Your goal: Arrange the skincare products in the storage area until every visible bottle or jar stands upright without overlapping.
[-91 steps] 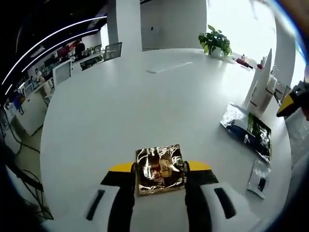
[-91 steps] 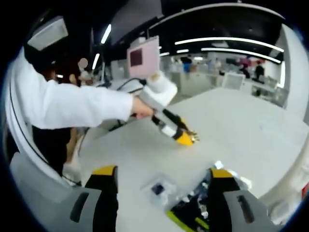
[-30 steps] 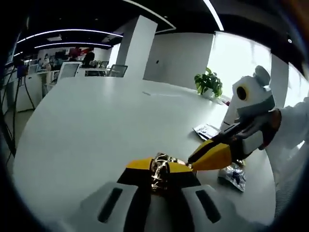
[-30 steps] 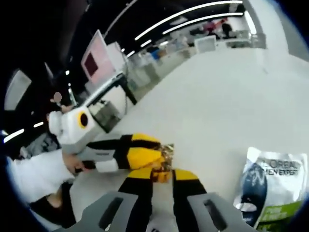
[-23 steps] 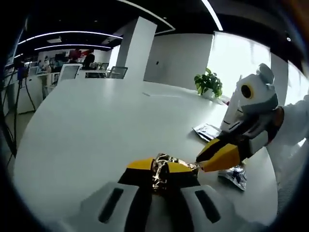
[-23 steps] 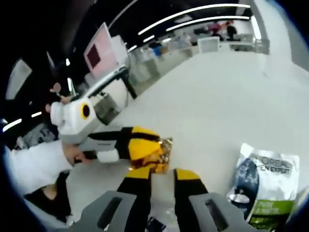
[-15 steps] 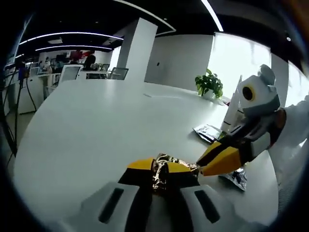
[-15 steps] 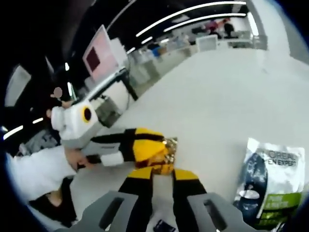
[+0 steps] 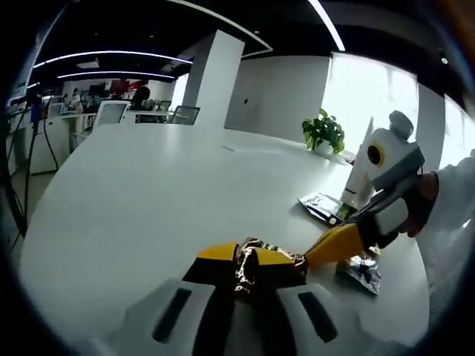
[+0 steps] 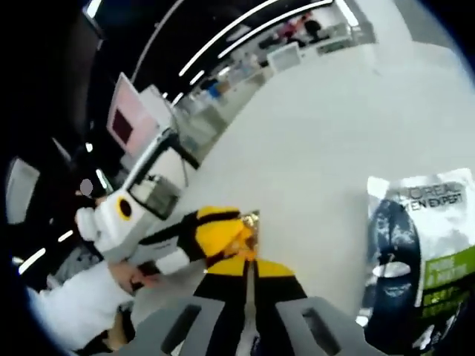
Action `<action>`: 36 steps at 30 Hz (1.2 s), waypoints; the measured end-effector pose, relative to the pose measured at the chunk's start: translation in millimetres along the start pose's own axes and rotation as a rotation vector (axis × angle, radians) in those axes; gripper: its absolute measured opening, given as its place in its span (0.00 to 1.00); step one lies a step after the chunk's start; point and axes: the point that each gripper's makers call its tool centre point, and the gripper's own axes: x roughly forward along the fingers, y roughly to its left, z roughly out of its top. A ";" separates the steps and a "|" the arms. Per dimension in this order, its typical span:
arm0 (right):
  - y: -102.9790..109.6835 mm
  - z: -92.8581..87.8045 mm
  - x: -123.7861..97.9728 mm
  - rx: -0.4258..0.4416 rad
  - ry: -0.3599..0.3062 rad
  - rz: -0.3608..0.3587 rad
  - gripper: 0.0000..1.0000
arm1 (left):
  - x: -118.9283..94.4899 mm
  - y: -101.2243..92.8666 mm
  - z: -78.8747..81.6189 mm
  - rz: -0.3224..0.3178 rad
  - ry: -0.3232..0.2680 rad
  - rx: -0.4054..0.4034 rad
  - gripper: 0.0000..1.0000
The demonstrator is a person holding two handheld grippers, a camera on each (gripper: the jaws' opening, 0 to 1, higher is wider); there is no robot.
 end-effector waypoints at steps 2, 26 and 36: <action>8.4 -3.8 3.7 0.049 0.012 0.032 0.00 | 0.1 0.0 0.0 -0.001 0.000 -0.003 0.09; 28.6 42.3 -23.8 0.053 -0.183 0.064 0.00 | -26.6 -0.3 19.1 -0.091 -0.030 -0.378 0.25; 47.8 59.2 -64.8 0.038 -0.262 0.129 0.00 | -21.5 -19.4 54.4 -0.157 -0.141 -0.552 0.08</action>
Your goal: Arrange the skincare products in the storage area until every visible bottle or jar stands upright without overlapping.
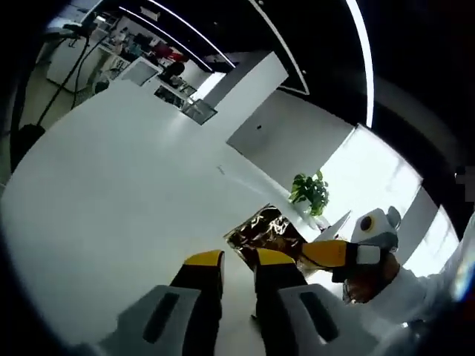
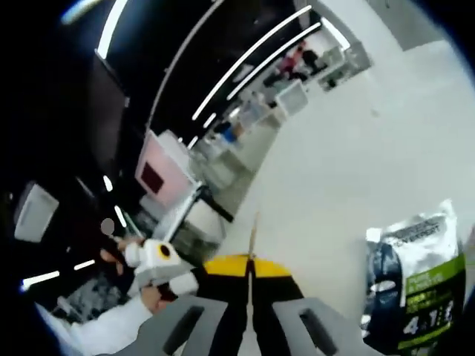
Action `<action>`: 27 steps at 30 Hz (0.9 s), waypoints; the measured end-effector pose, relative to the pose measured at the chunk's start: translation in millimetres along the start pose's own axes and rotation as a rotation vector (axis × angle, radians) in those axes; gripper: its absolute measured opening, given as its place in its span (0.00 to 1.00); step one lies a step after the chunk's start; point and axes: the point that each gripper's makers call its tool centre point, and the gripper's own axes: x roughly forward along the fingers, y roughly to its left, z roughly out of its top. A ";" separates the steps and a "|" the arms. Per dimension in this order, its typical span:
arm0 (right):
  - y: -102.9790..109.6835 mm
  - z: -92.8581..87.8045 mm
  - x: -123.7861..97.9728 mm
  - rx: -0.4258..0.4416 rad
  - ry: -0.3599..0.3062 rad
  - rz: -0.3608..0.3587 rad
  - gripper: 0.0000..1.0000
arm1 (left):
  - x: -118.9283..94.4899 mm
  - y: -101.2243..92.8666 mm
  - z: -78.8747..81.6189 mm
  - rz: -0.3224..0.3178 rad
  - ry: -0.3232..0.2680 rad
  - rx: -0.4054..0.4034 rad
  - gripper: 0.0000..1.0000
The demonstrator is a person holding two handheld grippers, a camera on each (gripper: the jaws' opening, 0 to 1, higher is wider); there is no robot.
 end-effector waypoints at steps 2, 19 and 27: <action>2.1 5.3 -9.1 0.009 -0.023 0.010 0.00 | 4.1 -8.6 1.0 -0.035 -0.010 -0.044 0.09; -14.9 14.3 -45.7 -0.049 -0.072 -0.050 0.00 | 20.2 -69.8 8.5 -0.139 0.003 -0.028 0.00; -11.0 11.8 -46.2 -0.170 -0.048 -0.048 0.00 | 17.7 -92.1 17.3 -0.120 -0.001 0.028 0.00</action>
